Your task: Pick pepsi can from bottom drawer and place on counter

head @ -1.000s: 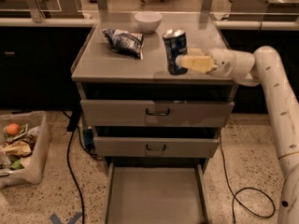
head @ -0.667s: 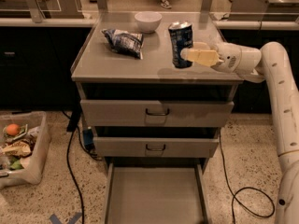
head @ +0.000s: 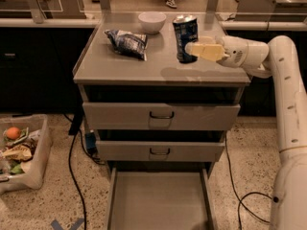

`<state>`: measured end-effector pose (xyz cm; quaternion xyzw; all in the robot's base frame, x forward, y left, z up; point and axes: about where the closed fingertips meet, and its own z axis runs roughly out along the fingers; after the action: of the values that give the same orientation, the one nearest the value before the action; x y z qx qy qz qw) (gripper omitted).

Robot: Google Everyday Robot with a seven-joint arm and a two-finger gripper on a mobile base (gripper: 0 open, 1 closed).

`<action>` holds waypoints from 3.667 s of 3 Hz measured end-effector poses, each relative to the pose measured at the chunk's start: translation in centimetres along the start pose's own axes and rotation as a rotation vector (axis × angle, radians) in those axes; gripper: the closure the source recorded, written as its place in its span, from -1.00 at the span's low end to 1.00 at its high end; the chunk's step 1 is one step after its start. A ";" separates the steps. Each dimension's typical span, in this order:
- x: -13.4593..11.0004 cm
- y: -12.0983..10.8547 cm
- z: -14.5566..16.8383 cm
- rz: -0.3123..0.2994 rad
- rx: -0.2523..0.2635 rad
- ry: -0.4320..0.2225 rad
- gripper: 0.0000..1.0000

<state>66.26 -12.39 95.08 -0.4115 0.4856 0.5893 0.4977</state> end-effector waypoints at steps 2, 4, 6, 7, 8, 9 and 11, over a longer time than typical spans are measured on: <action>-1.6 -3.8 3.9 -0.052 -0.001 0.129 1.00; -4.4 -5.4 3.0 -0.190 0.117 0.163 1.00; -2.1 -10.6 1.4 -0.060 0.344 0.274 1.00; -2.1 -10.6 1.4 -0.060 0.344 0.275 1.00; 0.9 -10.2 2.1 -0.030 0.298 0.364 1.00; 4.2 -9.4 1.6 -0.023 0.258 0.515 1.00; 7.1 -12.7 4.9 0.011 0.274 0.528 1.00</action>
Offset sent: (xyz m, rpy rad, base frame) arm 0.1516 -0.0690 0.1255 -0.1697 -0.2814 -0.1786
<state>77.63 -5.82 87.05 -0.4768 0.6757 0.3934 0.4017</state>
